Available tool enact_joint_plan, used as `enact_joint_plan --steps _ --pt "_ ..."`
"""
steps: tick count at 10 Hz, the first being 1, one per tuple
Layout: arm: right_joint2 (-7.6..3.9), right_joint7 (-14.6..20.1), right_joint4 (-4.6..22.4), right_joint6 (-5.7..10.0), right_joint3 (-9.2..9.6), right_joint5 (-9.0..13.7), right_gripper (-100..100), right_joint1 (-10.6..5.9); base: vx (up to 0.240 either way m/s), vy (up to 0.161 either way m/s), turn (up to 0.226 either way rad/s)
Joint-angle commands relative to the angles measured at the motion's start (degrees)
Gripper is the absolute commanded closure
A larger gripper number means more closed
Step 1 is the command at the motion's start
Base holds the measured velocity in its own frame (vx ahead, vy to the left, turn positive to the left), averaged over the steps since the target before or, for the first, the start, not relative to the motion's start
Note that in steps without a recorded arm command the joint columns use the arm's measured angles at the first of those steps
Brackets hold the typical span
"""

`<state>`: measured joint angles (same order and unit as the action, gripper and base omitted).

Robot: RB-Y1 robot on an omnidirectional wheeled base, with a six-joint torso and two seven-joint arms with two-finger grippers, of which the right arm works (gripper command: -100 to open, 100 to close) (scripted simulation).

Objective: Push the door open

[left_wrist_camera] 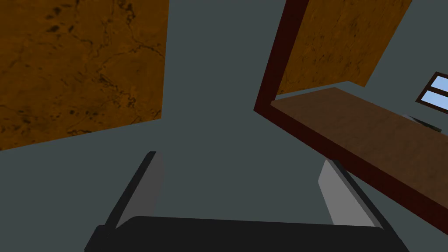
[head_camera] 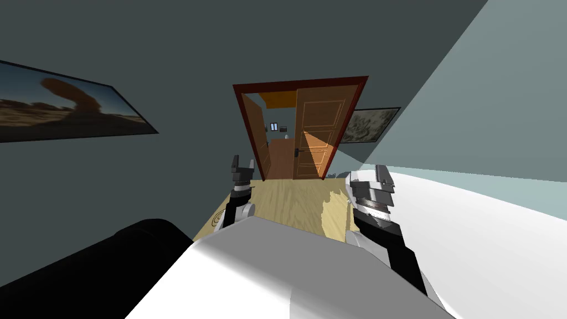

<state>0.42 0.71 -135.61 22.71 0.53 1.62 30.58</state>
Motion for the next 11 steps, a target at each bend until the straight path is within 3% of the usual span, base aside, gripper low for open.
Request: enact_joint_plan --steps 1,2,10,11 --pt "-0.69 -0.1 2.0 -0.17 -0.10 -0.1 -100 -1.14 0.003 -0.011 0.045" --pt "-0.69 -0.1 2.0 -0.17 -0.10 -0.1 -100 -1.14 0.134 0.005 0.017" --pt "-2.65 -0.3 10.2 -0.83 -0.52 -0.4 -100 -5.71 0.134 -0.004 0.026" --pt "-3.01 -0.4 12.2 -0.99 -0.62 -0.5 -100 -6.80 0.112 0.014 0.041"
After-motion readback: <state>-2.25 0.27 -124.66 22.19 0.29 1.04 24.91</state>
